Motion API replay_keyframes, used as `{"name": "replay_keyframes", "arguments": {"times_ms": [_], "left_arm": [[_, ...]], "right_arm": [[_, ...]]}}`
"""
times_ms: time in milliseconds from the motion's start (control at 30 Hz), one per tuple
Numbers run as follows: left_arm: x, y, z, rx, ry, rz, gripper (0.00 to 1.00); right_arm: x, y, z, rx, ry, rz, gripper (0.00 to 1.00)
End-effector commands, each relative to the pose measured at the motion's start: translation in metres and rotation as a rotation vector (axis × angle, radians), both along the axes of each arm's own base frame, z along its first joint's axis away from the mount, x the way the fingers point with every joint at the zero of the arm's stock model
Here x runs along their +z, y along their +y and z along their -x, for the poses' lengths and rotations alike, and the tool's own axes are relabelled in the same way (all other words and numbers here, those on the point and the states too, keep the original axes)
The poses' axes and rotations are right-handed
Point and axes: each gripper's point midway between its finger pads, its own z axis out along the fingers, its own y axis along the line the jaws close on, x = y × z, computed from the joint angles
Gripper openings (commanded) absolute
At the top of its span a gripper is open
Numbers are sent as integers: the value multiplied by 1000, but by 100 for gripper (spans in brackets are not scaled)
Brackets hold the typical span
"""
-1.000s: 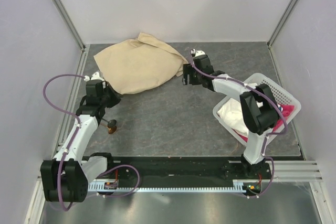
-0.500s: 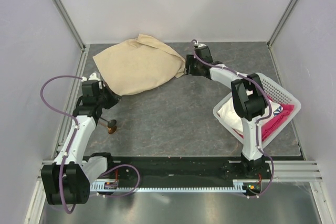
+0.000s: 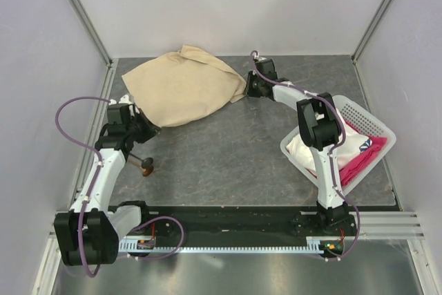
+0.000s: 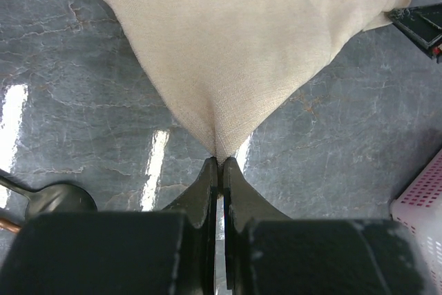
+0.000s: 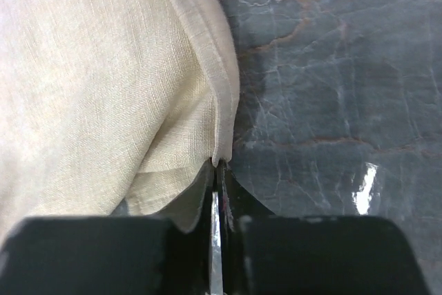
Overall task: Fold the napkin, place the utensils inside, and roll it up
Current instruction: Flatten the napkin out
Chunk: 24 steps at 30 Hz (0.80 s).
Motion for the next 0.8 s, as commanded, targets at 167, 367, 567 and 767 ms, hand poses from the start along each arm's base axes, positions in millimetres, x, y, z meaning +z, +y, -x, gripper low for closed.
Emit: {"name": "replay_keyframes", "arguments": {"times_ms": [167,367,567,767], "left_arm": [[44,54,-6,63,-77,-235,2],[48,76,-4,110,-70,-302,2],[28,57,-5,8,-20,-230,2],[24,49,-7,-32,-11,-192,2]], "right_arm": [[80,-32,-28,1,-95,-36,0],[124,-101,-29,-50,-91,-21,26],[96,-116,14,-63,7,27,52],[58,-88,84,13,98,124,60]]}}
